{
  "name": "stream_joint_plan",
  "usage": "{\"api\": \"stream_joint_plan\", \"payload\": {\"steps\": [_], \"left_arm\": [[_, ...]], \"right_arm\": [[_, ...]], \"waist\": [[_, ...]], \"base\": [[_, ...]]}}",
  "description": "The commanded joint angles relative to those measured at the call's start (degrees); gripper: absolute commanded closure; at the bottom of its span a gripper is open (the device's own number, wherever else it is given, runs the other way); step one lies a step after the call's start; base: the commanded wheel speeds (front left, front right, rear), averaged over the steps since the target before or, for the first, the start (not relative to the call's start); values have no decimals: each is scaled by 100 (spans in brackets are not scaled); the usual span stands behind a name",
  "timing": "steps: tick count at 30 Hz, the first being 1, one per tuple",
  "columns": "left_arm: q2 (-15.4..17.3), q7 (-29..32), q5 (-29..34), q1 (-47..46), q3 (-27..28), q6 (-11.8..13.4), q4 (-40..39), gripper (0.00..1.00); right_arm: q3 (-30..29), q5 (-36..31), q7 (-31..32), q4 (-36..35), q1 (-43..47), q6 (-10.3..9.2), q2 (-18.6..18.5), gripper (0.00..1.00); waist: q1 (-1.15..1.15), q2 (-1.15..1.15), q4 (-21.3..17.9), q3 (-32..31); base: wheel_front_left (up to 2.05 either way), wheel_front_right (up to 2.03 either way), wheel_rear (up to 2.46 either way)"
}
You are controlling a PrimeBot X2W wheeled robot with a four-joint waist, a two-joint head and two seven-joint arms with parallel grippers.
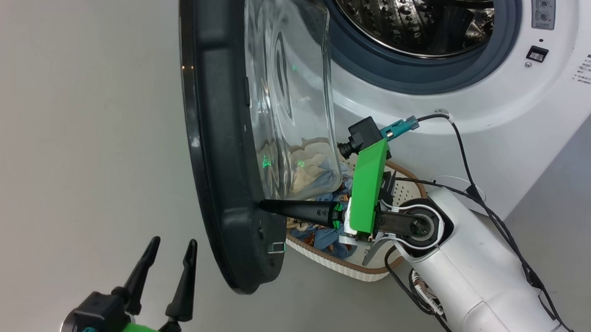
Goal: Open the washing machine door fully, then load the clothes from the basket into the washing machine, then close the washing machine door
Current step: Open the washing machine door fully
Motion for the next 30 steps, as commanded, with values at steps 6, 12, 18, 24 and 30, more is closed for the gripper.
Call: {"api": "stream_joint_plan", "payload": {"steps": [6, 12, 18, 24, 30], "left_arm": [[77, -54, 39, -43, 217, 26, -96, 0], [118, -54, 5, -24, 168, 26, -11, 0], [312, -54, -57, -45, 77, 26, 131, 0], [491, -54, -136, -12, -7, 26, 269, 0], [602, -54, -162, 87, -12, 26, 337, 0]], "right_arm": [[37, 6, -48, -128, -101, 10, 222, 100], [-25, -55, -194, -128, 58, 10, 96, 57], [-157, -104, -462, -212, 376, 10, -179, 0], [-237, -171, -776, -363, 873, 10, -518, 0], [-291, -203, -1131, -487, 1483, 10, -825, 0]], "waist": [[0, 0, -18, -79], [0, 0, -65, -238], [0, 0, -136, -425], [0, 0, -220, -633], [0, 0, -395, -786]], "base": [[0, 0, 0], [0, 0, 0], [0, 0, 0], [0, 0, 0], [0, 0, 0]]}}
